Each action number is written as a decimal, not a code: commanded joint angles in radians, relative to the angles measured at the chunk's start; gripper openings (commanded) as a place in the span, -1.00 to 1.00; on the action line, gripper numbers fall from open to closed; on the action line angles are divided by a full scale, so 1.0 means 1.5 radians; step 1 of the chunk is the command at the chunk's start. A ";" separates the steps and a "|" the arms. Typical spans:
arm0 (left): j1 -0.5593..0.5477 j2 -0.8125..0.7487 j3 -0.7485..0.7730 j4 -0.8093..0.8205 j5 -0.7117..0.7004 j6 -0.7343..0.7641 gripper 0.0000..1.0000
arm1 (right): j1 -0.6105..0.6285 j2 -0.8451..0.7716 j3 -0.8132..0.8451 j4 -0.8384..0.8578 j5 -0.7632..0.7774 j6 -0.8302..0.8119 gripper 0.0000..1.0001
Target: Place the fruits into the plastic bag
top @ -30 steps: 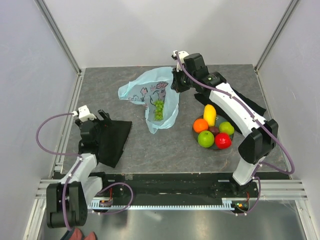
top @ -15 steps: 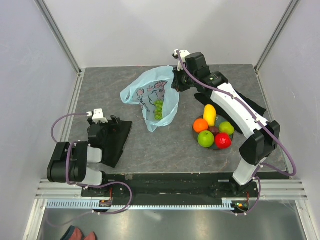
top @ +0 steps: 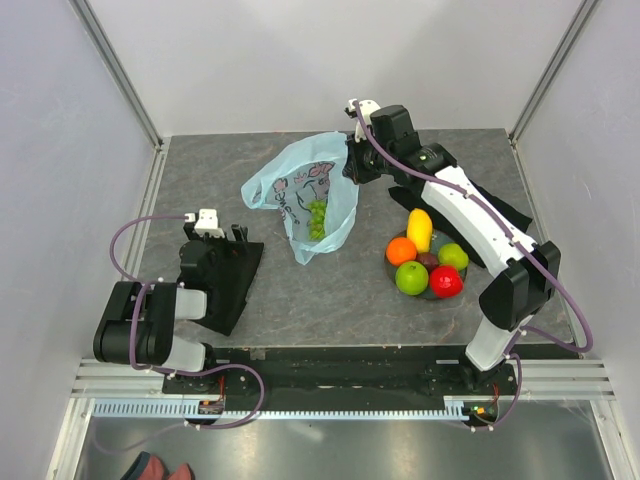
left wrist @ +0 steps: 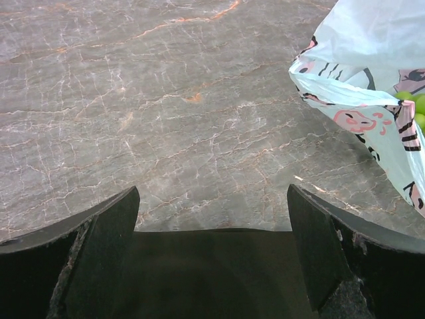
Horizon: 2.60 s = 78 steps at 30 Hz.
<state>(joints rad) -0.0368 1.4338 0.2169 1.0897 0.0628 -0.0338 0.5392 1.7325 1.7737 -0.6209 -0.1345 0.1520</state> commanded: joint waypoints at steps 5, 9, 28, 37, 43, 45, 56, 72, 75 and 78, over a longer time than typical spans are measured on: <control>0.002 0.002 0.010 0.022 0.001 0.033 0.99 | -0.003 -0.012 0.000 0.023 -0.013 -0.007 -1.00; 0.002 0.001 0.011 0.018 0.003 0.033 0.99 | -0.003 -0.004 0.006 0.025 -0.018 -0.007 -1.00; 0.044 0.004 0.004 0.034 0.051 -0.004 0.99 | -0.003 0.024 0.000 0.016 -0.013 -0.030 -1.00; 0.050 0.001 -0.010 0.062 0.042 -0.013 0.99 | -0.003 0.008 -0.006 0.011 -0.015 -0.032 -1.00; 0.062 0.005 -0.012 0.066 0.049 -0.027 0.99 | -0.003 0.009 -0.004 0.009 -0.018 -0.039 -1.00; 0.064 0.003 -0.013 0.068 0.051 -0.028 0.99 | -0.004 0.011 -0.001 0.009 -0.017 -0.041 -1.00; 0.063 0.001 -0.020 0.081 0.063 -0.019 0.99 | -0.003 0.006 0.001 0.004 -0.027 -0.033 -1.00; 0.063 0.002 -0.016 0.069 0.062 -0.018 0.99 | -0.003 -0.015 -0.015 0.007 -0.031 -0.031 -1.00; 0.063 0.002 -0.016 0.069 0.061 -0.018 0.99 | -0.002 -0.020 -0.026 0.014 -0.044 -0.023 -1.00; 0.063 0.001 -0.015 0.069 0.062 -0.018 0.99 | -0.002 -0.031 -0.039 0.022 -0.052 -0.022 -1.00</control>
<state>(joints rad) 0.0551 1.4338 0.1867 1.1542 0.1429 -0.0570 0.5392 1.7481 1.7336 -0.6224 -0.1802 0.1085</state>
